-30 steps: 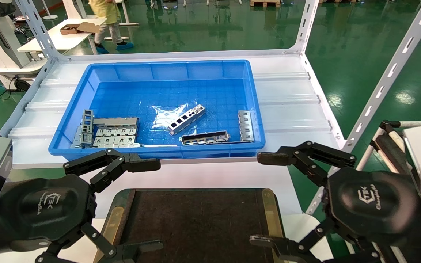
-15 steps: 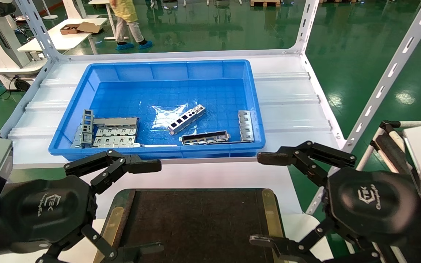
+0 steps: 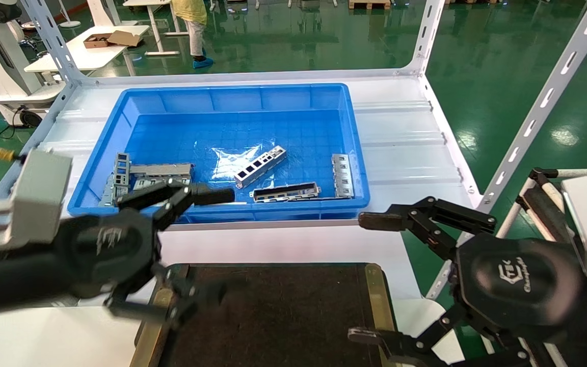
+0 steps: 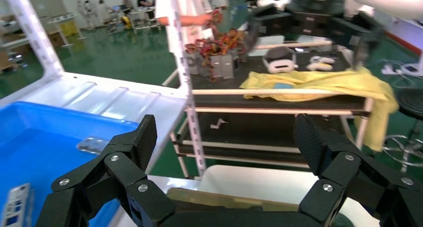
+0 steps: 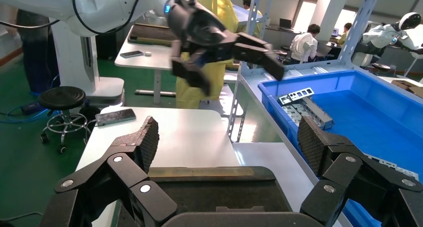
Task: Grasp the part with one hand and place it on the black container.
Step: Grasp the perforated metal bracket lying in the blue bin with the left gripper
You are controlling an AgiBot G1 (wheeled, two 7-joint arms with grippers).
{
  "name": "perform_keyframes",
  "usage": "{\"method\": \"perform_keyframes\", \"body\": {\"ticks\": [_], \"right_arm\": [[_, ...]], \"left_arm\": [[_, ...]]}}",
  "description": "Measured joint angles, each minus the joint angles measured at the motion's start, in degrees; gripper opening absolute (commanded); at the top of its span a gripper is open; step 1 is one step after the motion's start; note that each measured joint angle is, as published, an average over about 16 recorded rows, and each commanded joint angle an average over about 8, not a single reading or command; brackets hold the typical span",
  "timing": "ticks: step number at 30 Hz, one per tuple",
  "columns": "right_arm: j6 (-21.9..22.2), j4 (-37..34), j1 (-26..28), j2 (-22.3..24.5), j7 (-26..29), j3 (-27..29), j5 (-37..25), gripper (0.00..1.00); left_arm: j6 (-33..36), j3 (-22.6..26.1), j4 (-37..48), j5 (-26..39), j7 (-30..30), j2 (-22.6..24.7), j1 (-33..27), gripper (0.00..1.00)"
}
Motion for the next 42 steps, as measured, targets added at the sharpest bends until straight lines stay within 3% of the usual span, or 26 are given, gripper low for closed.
{"method": "perform_keyframes", "body": {"ticks": [17,29,40,41,42], "right_arm": [[0.0,0.0,0.0,0.0,0.0,0.0,0.0,1.00],[0.0,0.0,0.0,0.0,0.0,0.0,0.0,1.00],[0.0,0.0,0.0,0.0,0.0,-0.1,0.0,1.00],[0.0,0.0,0.0,0.0,0.0,-0.1,0.0,0.99],[0.0,0.0,0.0,0.0,0.0,-0.1,0.0,0.92]], "left_arm": [[-9.5,6.2,16.6,13.8,1.6,11.9,-12.3,1.00],[-19.9,9.4,34.7,22.0,7.4,22.6,-19.2,1.00],[-28.6,10.5,50.8,25.4,14.0,31.0,-23.6,1.00],[-29.2,10.5,52.0,25.5,14.6,31.6,-23.9,1.00],[-29.7,10.5,53.2,25.6,15.1,32.1,-24.2,0.98]]}}
